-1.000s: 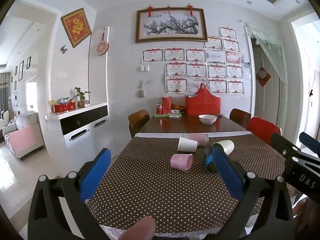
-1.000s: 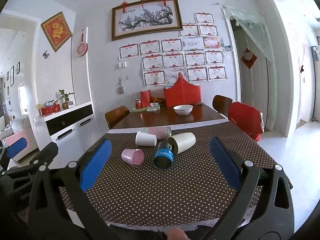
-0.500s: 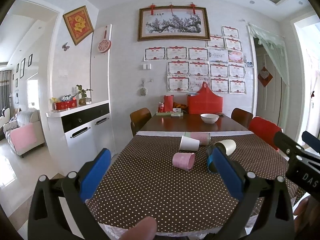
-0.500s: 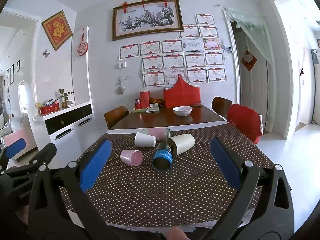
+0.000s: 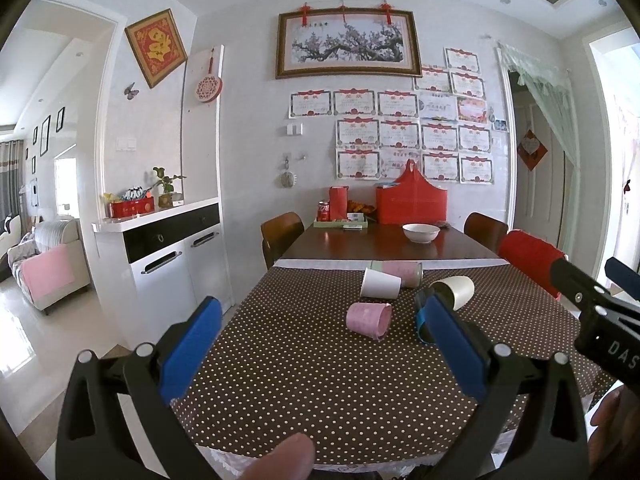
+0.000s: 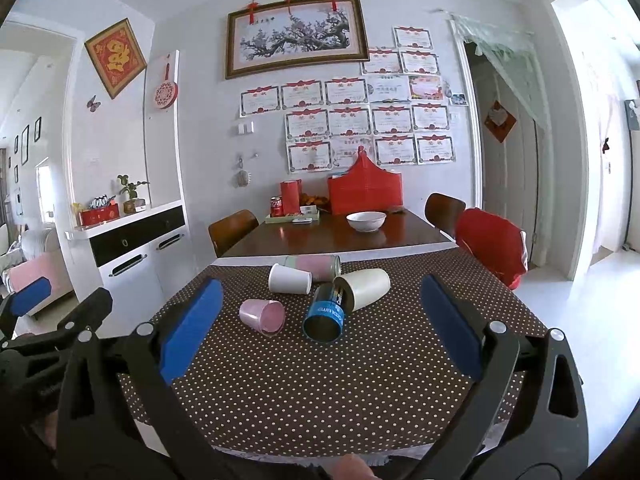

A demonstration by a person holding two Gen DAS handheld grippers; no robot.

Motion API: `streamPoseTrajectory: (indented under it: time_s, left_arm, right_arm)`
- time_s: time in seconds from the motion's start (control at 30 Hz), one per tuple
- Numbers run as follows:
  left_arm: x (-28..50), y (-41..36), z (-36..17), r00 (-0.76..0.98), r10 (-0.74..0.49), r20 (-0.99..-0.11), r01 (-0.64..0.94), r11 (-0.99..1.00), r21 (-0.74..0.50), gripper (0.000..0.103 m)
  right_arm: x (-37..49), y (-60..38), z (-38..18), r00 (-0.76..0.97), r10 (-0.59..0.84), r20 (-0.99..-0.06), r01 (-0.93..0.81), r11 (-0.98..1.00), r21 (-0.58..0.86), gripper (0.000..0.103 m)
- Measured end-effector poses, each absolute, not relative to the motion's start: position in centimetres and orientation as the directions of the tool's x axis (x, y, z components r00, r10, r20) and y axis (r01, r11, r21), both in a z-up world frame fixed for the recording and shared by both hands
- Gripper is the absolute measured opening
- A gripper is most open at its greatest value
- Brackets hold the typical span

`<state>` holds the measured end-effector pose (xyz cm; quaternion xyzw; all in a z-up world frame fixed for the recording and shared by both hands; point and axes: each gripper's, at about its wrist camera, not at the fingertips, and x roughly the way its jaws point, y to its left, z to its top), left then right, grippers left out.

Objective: Flip cup upside down

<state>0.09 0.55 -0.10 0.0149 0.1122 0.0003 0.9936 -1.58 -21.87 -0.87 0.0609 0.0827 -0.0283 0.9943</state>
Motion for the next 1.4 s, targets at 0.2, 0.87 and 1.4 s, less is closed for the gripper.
streamPoseTrajectory:
  time_s: [0.2, 0.87, 1.4]
  left_arm:
    - [0.3, 0.5, 0.1, 0.975, 0.006, -0.222, 0.0, 1.0, 0.026, 0.099]
    - [3.9, -2.2, 0.0, 0.968, -0.048, -0.247, 0.068, 0.995, 0.073, 0.099]
    - [18.6, -10.0, -2.7, 0.859, -0.154, -0.489, 0.269, 0.947, 0.175, 0.099]
  right_arm:
    - [-1.1, -21.8, -0.8, 0.985, -0.039, -0.169, 0.058, 0.992, 0.11, 0.097]
    - [1.8, -23.4, -1.0, 0.979, -0.064, -0.192, 0.083, 0.992, 0.09, 0.097]
    - [13.0, -31.8, -5.3, 0.911, -0.127, -0.393, 0.189, 0.974, 0.122, 0.097]
